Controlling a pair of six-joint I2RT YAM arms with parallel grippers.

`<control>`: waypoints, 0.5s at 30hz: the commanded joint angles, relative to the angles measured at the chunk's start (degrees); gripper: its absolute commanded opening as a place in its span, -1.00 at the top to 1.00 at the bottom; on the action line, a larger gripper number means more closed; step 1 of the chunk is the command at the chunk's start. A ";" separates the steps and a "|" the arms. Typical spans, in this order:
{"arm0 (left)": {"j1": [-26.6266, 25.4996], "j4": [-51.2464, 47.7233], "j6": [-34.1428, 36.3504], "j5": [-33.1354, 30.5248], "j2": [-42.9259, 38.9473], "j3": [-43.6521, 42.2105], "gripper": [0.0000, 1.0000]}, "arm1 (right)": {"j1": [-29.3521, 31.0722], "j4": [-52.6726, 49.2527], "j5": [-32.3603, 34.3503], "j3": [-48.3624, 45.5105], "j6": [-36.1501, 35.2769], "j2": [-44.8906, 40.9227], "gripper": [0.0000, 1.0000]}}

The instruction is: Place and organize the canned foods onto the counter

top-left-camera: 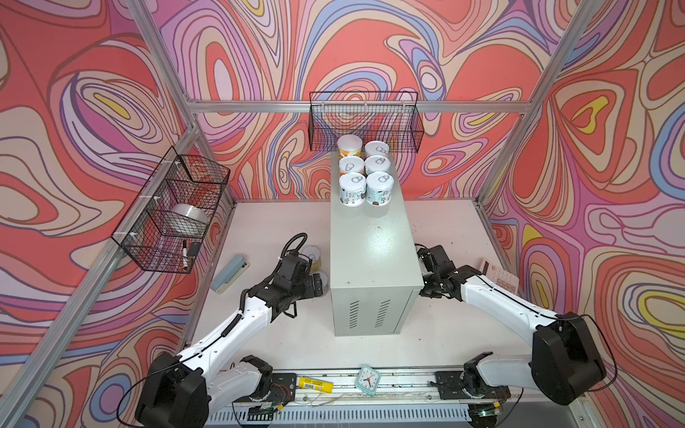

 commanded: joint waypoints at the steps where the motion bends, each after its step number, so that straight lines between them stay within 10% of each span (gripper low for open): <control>1: -0.16 1.74 0.39 -0.34 0.76 1.24 -0.88 | 0.26 1.31 0.20 1.43 -1.45 1.78 -0.75; 15: -0.20 2.97 0.61 -0.16 2.27 1.49 -0.88 | 0.26 5.45 7.87 4.40 -0.78 10.49 -0.73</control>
